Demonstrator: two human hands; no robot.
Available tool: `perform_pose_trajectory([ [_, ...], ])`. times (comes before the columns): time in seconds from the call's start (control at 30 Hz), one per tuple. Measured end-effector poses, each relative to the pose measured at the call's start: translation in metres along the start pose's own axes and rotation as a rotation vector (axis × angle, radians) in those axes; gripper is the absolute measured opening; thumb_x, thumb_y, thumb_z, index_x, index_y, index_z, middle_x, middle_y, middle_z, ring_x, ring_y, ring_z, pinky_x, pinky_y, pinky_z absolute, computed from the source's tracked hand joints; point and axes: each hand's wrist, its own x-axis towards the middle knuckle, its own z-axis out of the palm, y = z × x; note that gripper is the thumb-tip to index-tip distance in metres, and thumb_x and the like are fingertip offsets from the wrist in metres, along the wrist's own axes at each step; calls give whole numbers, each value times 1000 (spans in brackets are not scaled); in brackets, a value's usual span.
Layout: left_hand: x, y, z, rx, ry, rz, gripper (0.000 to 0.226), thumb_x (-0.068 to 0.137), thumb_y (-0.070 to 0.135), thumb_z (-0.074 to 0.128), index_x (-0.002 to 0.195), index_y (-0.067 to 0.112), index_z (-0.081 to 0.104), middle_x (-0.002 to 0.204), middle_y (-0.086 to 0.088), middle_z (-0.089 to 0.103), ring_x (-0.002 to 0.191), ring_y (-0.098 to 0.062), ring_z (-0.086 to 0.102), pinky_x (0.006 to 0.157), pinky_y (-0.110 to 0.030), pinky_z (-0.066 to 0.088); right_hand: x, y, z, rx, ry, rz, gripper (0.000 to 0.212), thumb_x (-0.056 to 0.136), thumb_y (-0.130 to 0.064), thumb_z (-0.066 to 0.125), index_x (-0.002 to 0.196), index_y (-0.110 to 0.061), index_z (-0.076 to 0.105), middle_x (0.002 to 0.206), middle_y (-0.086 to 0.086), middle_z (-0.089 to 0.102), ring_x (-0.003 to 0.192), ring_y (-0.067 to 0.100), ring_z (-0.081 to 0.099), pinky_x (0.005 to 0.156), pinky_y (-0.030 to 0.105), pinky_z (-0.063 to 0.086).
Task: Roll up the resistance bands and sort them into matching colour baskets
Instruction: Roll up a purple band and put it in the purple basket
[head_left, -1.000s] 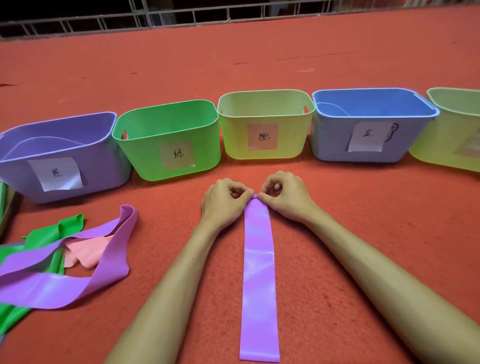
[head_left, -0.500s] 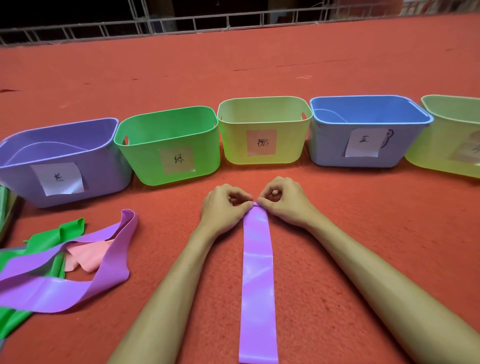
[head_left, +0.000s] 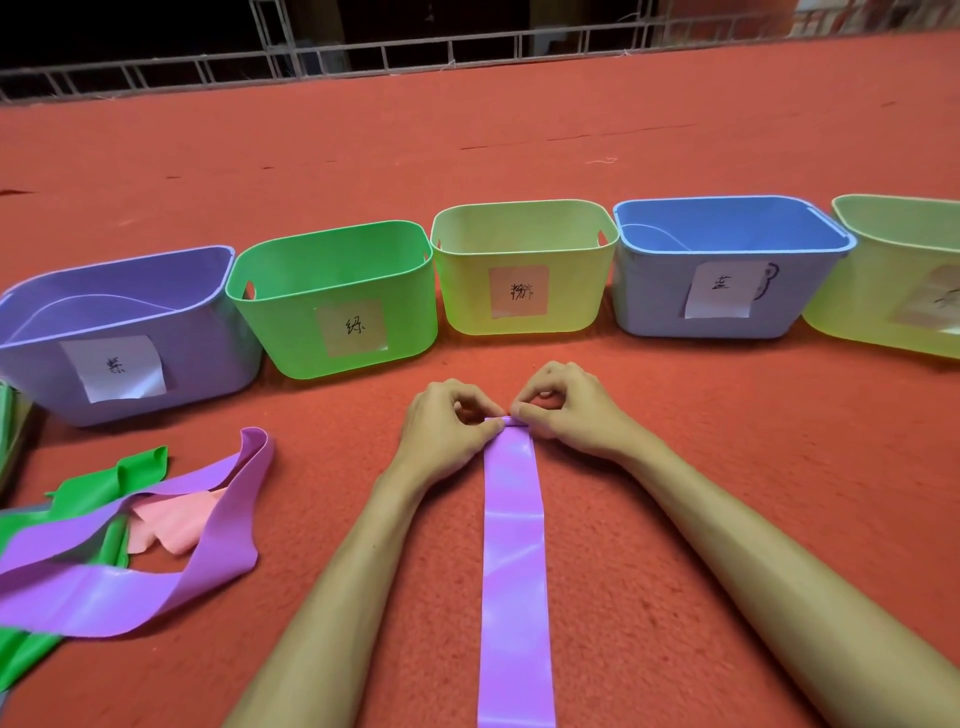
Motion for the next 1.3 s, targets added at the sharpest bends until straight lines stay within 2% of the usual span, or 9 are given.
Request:
perform_pose_trajectory([
  [0.2, -2, 3, -3, -3, -45, 9, 8, 81, 21, 81, 80, 30, 80, 63, 20, 67, 58, 4, 54, 60, -20, 38, -3, -1, 1, -3, 19, -32, 11, 72, -64, 67, 77, -55, 72, 92, -22, 64, 97, 10, 60, 93, 52, 48],
  [0.37, -3, 4, -5, 33, -6, 28, 8, 83, 24, 82, 86, 31, 85, 76, 16, 70, 71, 5, 61, 64, -8, 37, -2, 1, 2, -7, -11, -43, 17, 71, -65, 69, 79, -51, 73, 95, -20, 66, 102, 9, 60, 95, 52, 48],
  [0.53, -3, 4, -12, 4, -88, 33, 10, 77, 21, 88, 81, 30, 84, 83, 10, 72, 74, 0, 62, 66, -10, 39, -6, 0, -1, -8, -44, -46, 29, 66, -67, 72, 83, -44, 72, 99, -18, 66, 105, 7, 56, 101, 51, 45],
  [0.7, -5, 2, -7, -42, -99, 33, 12, 75, 15, 86, 76, 26, 80, 73, 14, 69, 62, 3, 54, 64, -16, 40, -8, -1, -2, 17, -32, -70, 10, 71, -64, 68, 73, -54, 70, 97, -20, 65, 102, -1, 52, 100, 50, 42],
  [0.8, -6, -1, -3, -47, -71, 41, 7, 71, 28, 83, 75, 31, 78, 76, 13, 69, 63, -1, 51, 65, -29, 45, -10, 1, 1, 14, -11, -108, 15, 74, -57, 72, 77, -43, 76, 96, -21, 66, 98, 1, 54, 95, 43, 43],
  [0.87, -7, 0, -3, -47, -61, 42, 7, 71, 29, 81, 76, 32, 78, 78, 11, 70, 64, -1, 50, 65, -30, 46, -10, 1, 3, 50, 1, -145, 11, 77, -42, 78, 77, -31, 79, 95, -19, 68, 95, 4, 57, 89, 35, 43],
  [0.97, -6, 1, -5, -65, -39, 74, 13, 76, 19, 86, 84, 27, 81, 80, 11, 70, 64, 1, 52, 65, -19, 41, -10, -1, 6, 60, 35, -177, 6, 80, -23, 83, 76, -22, 79, 94, -14, 69, 94, 9, 60, 87, 31, 45],
  [1.07, -7, 2, -7, -27, -2, 78, 14, 82, 19, 85, 94, 25, 84, 85, 13, 68, 71, 5, 57, 65, -9, 38, -10, -2, 6, 51, 81, -190, 6, 82, -16, 83, 78, -19, 79, 94, -11, 69, 94, 7, 62, 87, 23, 45],
  [1.3, -7, 2, -5, -5, 1, 96, 18, 80, 15, 85, 88, 30, 85, 88, 11, 70, 80, -1, 63, 68, -9, 40, -11, -2, 2, 77, 65, -159, 9, 80, -17, 85, 80, -22, 78, 97, -7, 69, 98, 8, 64, 90, 30, 49],
])
